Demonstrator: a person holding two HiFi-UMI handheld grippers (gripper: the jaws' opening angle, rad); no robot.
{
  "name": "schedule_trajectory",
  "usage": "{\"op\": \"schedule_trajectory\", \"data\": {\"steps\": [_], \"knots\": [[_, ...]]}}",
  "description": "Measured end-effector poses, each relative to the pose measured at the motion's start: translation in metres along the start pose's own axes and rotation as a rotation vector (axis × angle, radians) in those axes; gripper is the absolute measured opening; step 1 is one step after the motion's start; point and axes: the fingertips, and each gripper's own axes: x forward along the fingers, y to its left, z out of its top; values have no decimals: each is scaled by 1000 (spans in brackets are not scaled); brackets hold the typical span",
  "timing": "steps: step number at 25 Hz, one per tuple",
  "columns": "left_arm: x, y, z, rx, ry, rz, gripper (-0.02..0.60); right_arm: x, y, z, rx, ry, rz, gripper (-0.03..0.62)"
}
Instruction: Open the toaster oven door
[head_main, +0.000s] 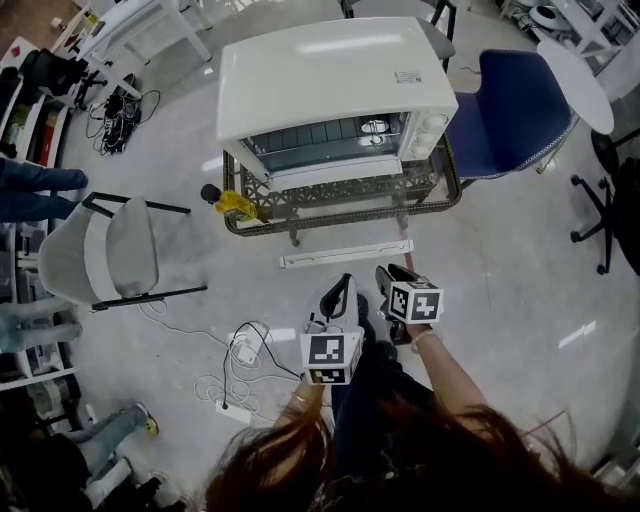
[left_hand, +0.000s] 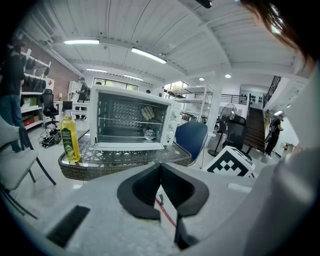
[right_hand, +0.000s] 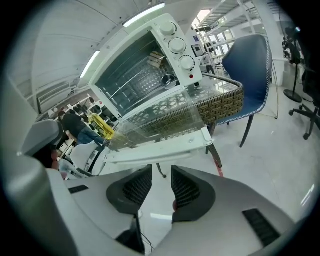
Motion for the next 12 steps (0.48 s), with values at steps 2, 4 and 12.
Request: {"op": "schedule_trajectory", "data": {"steps": [2,4,12], "knots": [[-5,-2,4,5,0,9,15,-7,4,3,-14,-13,1,101],[-9,-4,8,14,2,16,15,-14,9,9,-23,-36,1,101],[-26,-15,27,45,-14,48,15,-44,27,29,-74,-110,9,89]]}}
